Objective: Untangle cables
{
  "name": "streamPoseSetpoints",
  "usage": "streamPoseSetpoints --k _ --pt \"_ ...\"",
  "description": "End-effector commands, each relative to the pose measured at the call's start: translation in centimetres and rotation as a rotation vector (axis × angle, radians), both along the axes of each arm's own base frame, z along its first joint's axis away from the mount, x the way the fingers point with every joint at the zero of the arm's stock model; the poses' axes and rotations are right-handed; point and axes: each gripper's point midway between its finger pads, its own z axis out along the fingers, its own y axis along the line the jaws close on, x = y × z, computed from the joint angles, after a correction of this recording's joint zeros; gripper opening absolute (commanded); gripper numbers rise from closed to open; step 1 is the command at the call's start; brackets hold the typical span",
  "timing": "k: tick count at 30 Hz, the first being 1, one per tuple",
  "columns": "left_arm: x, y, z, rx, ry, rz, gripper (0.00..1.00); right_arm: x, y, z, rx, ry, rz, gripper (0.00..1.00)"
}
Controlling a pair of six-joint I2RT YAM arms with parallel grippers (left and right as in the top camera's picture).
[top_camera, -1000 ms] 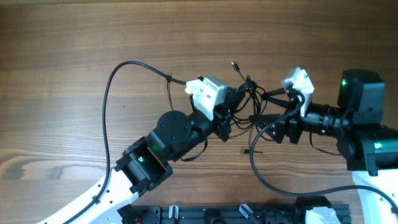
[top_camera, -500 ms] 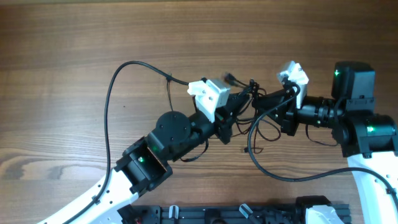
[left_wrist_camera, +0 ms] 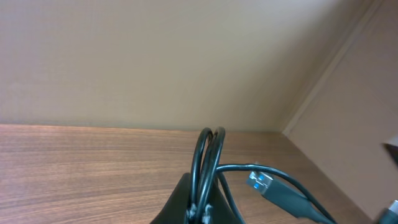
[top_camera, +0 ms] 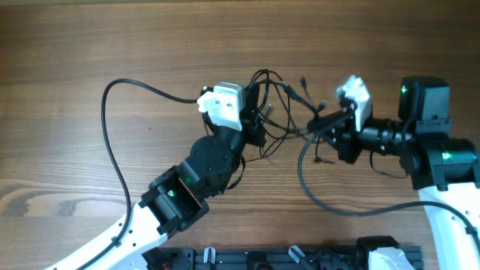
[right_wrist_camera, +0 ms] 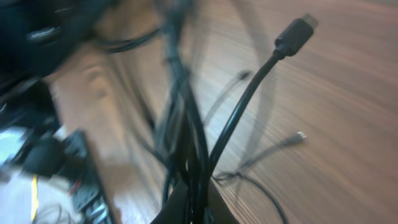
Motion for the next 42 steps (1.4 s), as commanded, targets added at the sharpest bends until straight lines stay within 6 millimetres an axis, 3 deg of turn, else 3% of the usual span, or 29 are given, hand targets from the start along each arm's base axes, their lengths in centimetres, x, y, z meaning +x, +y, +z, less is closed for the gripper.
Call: streamPoseSetpoints --k 1,2,4,8,12,14,17,19,20,21,22,24,27,30,31,35,39,42 --pt "0.1 1.0 1.5 -0.034 -0.023 0.03 0.04 3.6 -5.9 -2.9 -0.124 0.198 -0.524 0.35" --pt "-0.1 0.4 1.5 -0.032 -0.023 -0.006 0.04 3.7 -6.0 -2.9 -0.123 0.2 -0.536 0.45" --pt "-0.9 -1.1 1.5 -0.026 -0.024 -0.108 0.04 3.8 -6.0 -2.8 -0.122 0.196 -0.536 0.52" --pt "-2.8 -3.8 1.4 0.092 -0.092 -0.301 0.04 2.4 -2.4 -1.1 -0.073 0.055 -0.216 0.53" --pt "-4.9 -5.9 0.3 0.144 -0.091 -0.482 0.04 -1.2 1.7 3.0 0.087 -0.17 0.162 0.54" --pt "-6.0 -6.7 0.4 0.135 -0.098 -0.562 0.04 -2.2 2.4 4.2 0.135 -0.235 0.248 0.61" --pt "-9.8 -8.7 0.5 0.131 -0.129 -0.807 0.04 -2.0 2.4 4.4 0.136 -0.246 0.246 0.62" --pt "-10.4 -8.9 0.5 0.126 -0.131 -0.844 0.04 -2.0 2.4 4.4 0.136 -0.246 0.246 0.59" --pt "-10.5 -8.9 0.7 0.122 -0.138 -0.849 0.04 -2.0 2.4 4.4 0.136 -0.245 0.246 0.45" --pt "-10.4 -8.9 1.0 0.117 -0.149 -0.847 0.04 -2.0 2.4 4.4 0.136 -0.242 0.246 0.24" --pt "-10.4 -8.9 1.4 0.11 -0.163 -0.842 0.17 -2.1 2.4 4.3 0.137 -0.237 0.245 0.04" --pt "-10.2 -8.8 2.2 0.093 -0.198 -0.833 0.37 -2.2 2.4 4.2 0.137 -0.227 0.245 0.04" --pt "-9.5 -8.4 2.8 0.088 -0.211 -0.783 0.47 -2.0 2.3 4.0 0.124 -0.222 0.233 0.04" --pt "-8.7 -7.0 3.9 0.08 -0.228 -0.683 0.92 -0.9 1.4 3.0 0.067 -0.183 0.146 0.04" --pt "-8.0 -6.1 4.1 0.084 -0.222 -0.619 0.99 -0.3 0.9 2.6 0.043 -0.158 0.092 0.04" --pt "-5.2 -1.2 1.9 0.179 -0.104 -0.324 1.0 0.1 1.1 3.3 0.08 -0.151 0.076 0.04" --pt "-6.2 -0.1 -0.9 0.269 -0.005 -0.339 0.98 -0.4 1.9 4.4 0.136 -0.183 0.134 0.04" --pt "-7.2 -0.5 -2.0 0.35 -0.01 -0.414 0.99 -1.6 2.7 5.6 0.195 -0.226 0.224 0.04"
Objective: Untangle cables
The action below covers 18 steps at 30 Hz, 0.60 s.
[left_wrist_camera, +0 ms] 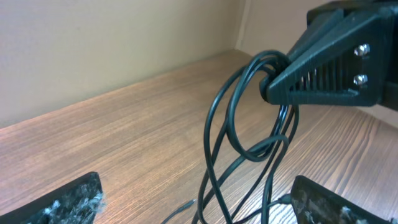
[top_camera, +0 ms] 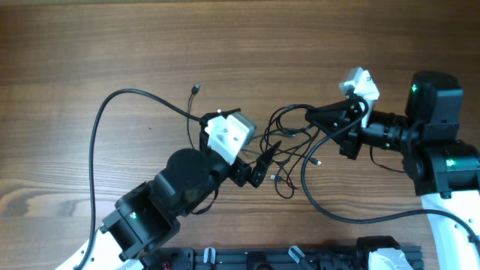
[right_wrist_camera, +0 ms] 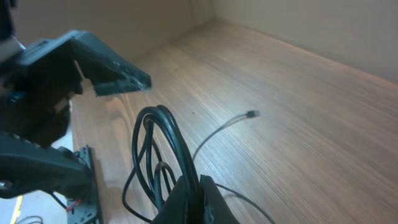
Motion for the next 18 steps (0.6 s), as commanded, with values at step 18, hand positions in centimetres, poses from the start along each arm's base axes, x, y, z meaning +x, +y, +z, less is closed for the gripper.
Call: streamPoseSetpoints --k 18 --pt "1.5 1.5 1.7 0.054 -0.134 0.008 0.92 -4.9 2.2 4.0 0.23 -0.07 0.325 0.04"
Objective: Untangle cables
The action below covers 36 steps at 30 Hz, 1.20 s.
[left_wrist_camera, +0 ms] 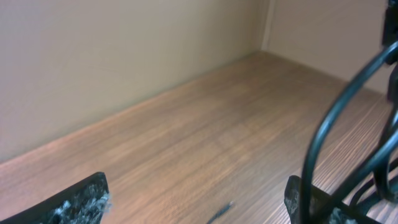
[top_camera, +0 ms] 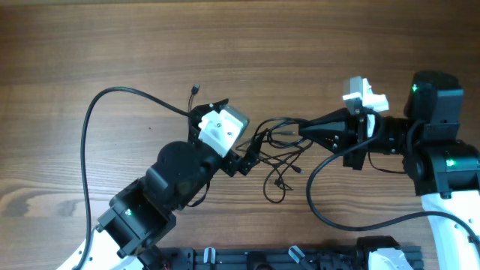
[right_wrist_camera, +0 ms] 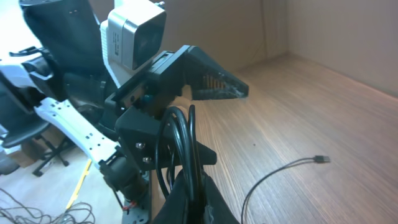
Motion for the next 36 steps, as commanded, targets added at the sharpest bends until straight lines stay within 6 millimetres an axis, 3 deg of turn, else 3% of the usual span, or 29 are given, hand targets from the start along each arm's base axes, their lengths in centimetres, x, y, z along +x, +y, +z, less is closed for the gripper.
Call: streamPoseSetpoints --k 1,3,4,5,7,9,11,14,15,16,17,18,19,20,21,23,29,33,36 --pt "-0.8 -1.3 1.5 -0.043 -0.04 -0.096 0.93 -1.1 0.3 1.0 0.054 -0.023 0.074 0.04" --pt "-0.9 -2.6 1.4 -0.056 -0.038 -0.15 0.93 -1.5 0.4 1.3 0.075 -0.022 0.099 0.04" --pt "-0.7 -2.9 1.3 -0.055 -0.036 -0.153 0.83 -1.5 0.4 1.3 0.075 -0.021 0.099 0.05" --pt "-0.3 -3.3 1.0 -0.052 -0.032 -0.152 0.04 -1.0 0.3 0.9 0.049 -0.018 0.067 0.23" --pt "0.2 -2.9 1.1 -0.052 -0.043 -0.117 0.04 1.2 -0.3 -0.9 -0.044 0.053 -0.076 0.47" --pt "2.1 -0.6 1.4 -0.076 -0.038 0.062 0.04 4.6 -2.4 -3.6 -0.169 0.192 -0.341 0.64" --pt "2.9 0.6 1.7 -0.129 -0.021 0.162 0.04 6.1 -3.9 -4.9 -0.226 0.25 -0.482 0.71" --pt "3.0 0.6 2.3 -0.156 -0.034 0.162 0.04 6.2 -4.0 -5.0 -0.233 0.246 -0.491 0.73" --pt "3.0 0.6 2.3 -0.154 -0.033 0.163 0.04 6.4 -4.4 -5.3 -0.249 0.251 -0.513 0.79" --pt "3.0 0.6 1.9 -0.143 -0.024 0.163 0.13 6.7 -4.9 -5.8 -0.276 0.262 -0.549 0.85" --pt "2.9 0.7 1.3 -0.122 -0.006 0.165 0.35 6.8 -5.6 -6.9 -0.32 0.293 -0.592 0.97" --pt "2.8 0.9 0.2 -0.106 0.037 0.175 0.54 6.8 -5.9 -7.5 -0.34 0.316 -0.603 1.0" --pt "2.9 1.4 -0.5 -0.123 0.078 0.21 0.66 6.8 -6.0 -8.2 -0.355 0.342 -0.601 1.0" --pt "3.1 2.4 -1.4 -0.157 0.135 0.287 0.87 6.8 -6.0 -9.0 -0.369 0.379 -0.595 1.0" --pt "3.4 3.5 -2.1 -0.2 0.182 0.375 0.98 6.9 -6.0 -9.7 -0.38 0.409 -0.591 1.0" --pt "3.6 6.4 -3.7 -0.29 0.266 0.575 1.0 7.5 -5.9 -11.3 -0.399 0.467 -0.58 1.0" --pt "3.6 10.0 -6.1 -0.334 0.37 0.744 1.0 7.8 -4.6 -17.1 -0.482 0.666 -0.497 1.0" --pt "3.1 13.4 -6.0 -0.353 0.375 0.832 1.0 6.9 -1.8 -19.9 -0.55 0.73 -0.393 1.0" --pt "2.0 14.2 -6.1 -0.326 0.385 0.838 1.0 6.4 -0.8 -21.8 -0.603 0.816 -0.404 1.0"
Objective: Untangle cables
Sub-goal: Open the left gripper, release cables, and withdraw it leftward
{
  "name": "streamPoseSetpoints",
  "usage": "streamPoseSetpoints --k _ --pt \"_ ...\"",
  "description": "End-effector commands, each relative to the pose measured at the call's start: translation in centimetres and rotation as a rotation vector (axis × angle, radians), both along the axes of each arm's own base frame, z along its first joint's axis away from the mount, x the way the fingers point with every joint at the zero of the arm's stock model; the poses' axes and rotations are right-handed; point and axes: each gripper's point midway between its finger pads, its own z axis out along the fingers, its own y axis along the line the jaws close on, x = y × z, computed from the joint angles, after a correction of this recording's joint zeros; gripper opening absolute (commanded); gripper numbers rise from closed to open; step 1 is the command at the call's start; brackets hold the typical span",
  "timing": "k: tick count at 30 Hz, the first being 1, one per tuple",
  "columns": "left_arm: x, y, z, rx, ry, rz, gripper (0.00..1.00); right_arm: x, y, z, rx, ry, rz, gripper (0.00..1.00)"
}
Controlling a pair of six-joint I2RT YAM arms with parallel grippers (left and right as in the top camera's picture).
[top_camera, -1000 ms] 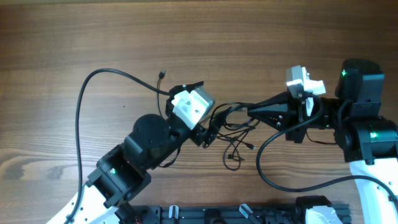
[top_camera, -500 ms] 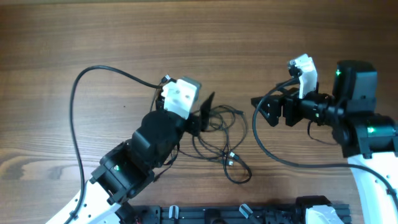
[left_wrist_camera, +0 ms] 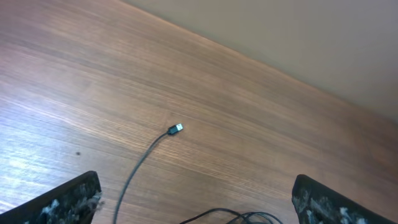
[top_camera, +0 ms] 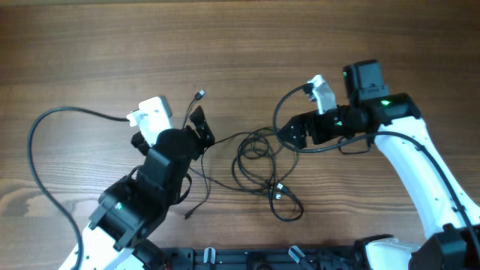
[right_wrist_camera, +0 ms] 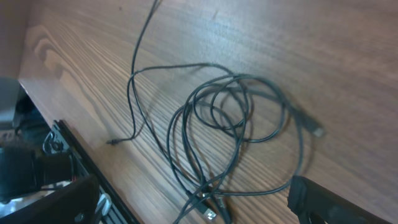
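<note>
A loose tangle of black cables (top_camera: 255,156) lies on the wooden table between the arms, its loops overlapping (right_wrist_camera: 227,121). Two plugs (top_camera: 279,192) lie together at its near end. A thin cable with a small plug (top_camera: 200,94) runs from the far side past my left gripper; its plug (left_wrist_camera: 177,129) shows ahead of that gripper. My left gripper (top_camera: 200,129) is open just left of the tangle, nothing between its fingers (left_wrist_camera: 69,198). My right gripper (top_camera: 289,135) is open at the tangle's right edge, hovering above the loops with its fingers (right_wrist_camera: 333,204) wide.
The wooden table (top_camera: 90,45) stretches around the cables. A thick black lead (top_camera: 37,142) loops from the left wrist over the left of the table. Another lead (top_camera: 289,101) arcs by the right wrist. A black rail (top_camera: 247,259) lines the near edge.
My right gripper was shut on the raised cable bundle; it is open now and the cables lie spread on the table. The left arm has moved left, away from the bundle.
First both grippers were shut on the bundle, holding it up between them. Then the left gripper was open while the right kept the loops raised, and the left stood close beside them. Now both are open and the cables rest on the table in looser loops.
</note>
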Motion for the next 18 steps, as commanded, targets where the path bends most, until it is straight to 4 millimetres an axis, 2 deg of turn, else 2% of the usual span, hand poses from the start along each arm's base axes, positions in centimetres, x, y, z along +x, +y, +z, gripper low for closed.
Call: streamPoseSetpoints --k 1,4,5,9,14,15,17,18 --pt "-0.8 1.1 0.1 0.002 0.007 0.029 1.0 -0.7 0.8 -2.2 -0.043 0.094 -0.012 1.0" --pt "-0.9 1.1 -0.4 0.015 0.025 0.029 1.0 -1.0 1.3 -3.8 -0.092 0.134 -0.007 0.98" --pt "-0.8 1.1 -0.5 0.019 0.03 0.029 1.0 -1.1 1.7 -4.2 -0.098 0.138 0.01 0.92" --pt "-0.5 0.9 -1.1 0.033 0.049 0.029 1.0 -0.8 3.0 -5.4 -0.102 0.128 0.047 0.88" --pt "0.0 0.5 -2.7 0.072 0.101 0.029 1.0 -0.4 3.9 -8.9 -0.161 0.156 0.078 0.82" --pt "0.4 0.2 -3.4 0.085 0.118 0.029 1.0 -0.5 4.5 -11.0 -0.174 0.188 0.094 0.76" --pt "0.7 -0.1 -2.9 0.07 0.097 0.028 1.0 -0.8 4.5 -12.5 -0.188 0.227 0.099 0.74" --pt "0.7 0.0 -2.2 0.051 0.073 0.028 1.0 -1.0 4.4 -13.4 -0.199 0.256 0.1 0.7"
